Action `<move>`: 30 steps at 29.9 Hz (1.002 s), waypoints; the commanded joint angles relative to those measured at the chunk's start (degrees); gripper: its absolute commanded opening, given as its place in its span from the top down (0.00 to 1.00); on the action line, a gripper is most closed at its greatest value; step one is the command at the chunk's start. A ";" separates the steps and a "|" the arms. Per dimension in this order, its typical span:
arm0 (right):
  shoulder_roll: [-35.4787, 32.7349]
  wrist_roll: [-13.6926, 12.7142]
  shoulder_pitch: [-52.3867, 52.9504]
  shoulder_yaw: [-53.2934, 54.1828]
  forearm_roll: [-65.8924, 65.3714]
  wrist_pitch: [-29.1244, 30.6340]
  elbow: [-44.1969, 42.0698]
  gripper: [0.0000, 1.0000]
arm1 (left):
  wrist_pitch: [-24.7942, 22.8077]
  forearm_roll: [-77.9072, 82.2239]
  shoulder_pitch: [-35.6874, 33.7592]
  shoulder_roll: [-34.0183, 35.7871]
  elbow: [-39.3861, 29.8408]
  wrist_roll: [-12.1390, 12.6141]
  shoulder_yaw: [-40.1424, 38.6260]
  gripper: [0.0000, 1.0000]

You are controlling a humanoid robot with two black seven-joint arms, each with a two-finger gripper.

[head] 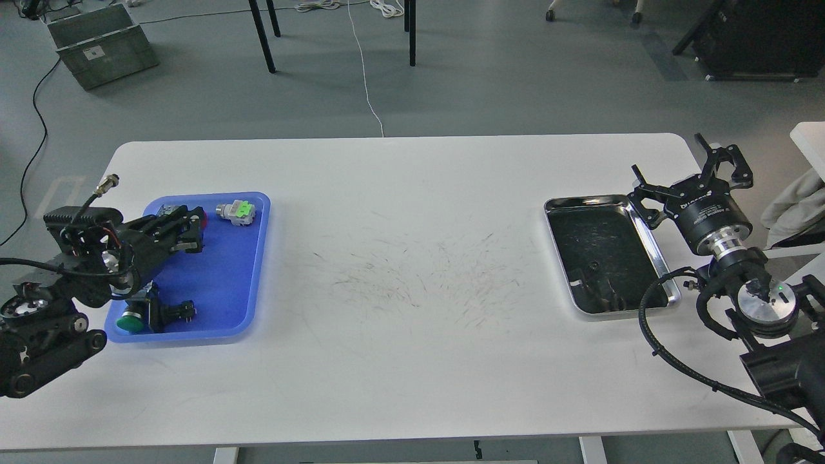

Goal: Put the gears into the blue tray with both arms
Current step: 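Carry the black part into the blue tray and release it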

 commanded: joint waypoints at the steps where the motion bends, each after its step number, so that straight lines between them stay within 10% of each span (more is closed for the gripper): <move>1: -0.03 0.02 0.11 0.09 0.00 -0.03 0.04 0.01 | -0.06 0.14 0.73 -2.48 2.72 -0.30 -0.26 0.90; 12: -0.03 0.02 0.02 0.09 0.00 -0.03 -0.48 0.01 | -0.06 0.31 1.17 -9.08 10.98 -0.92 0.44 0.83; 20: -0.03 0.02 -0.07 0.09 0.00 -0.03 -0.75 0.01 | -0.23 0.49 1.17 -9.34 11.96 -0.83 0.62 0.47; 24: -0.03 0.02 0.02 0.09 0.00 -0.03 -0.66 0.01 | -0.06 0.23 0.82 -8.91 11.17 -0.83 0.36 0.02; 30: -0.03 0.02 0.46 0.01 -0.09 -0.03 -0.66 0.01 | 0.38 -0.57 -4.96 -3.82 4.41 -0.83 -0.70 0.02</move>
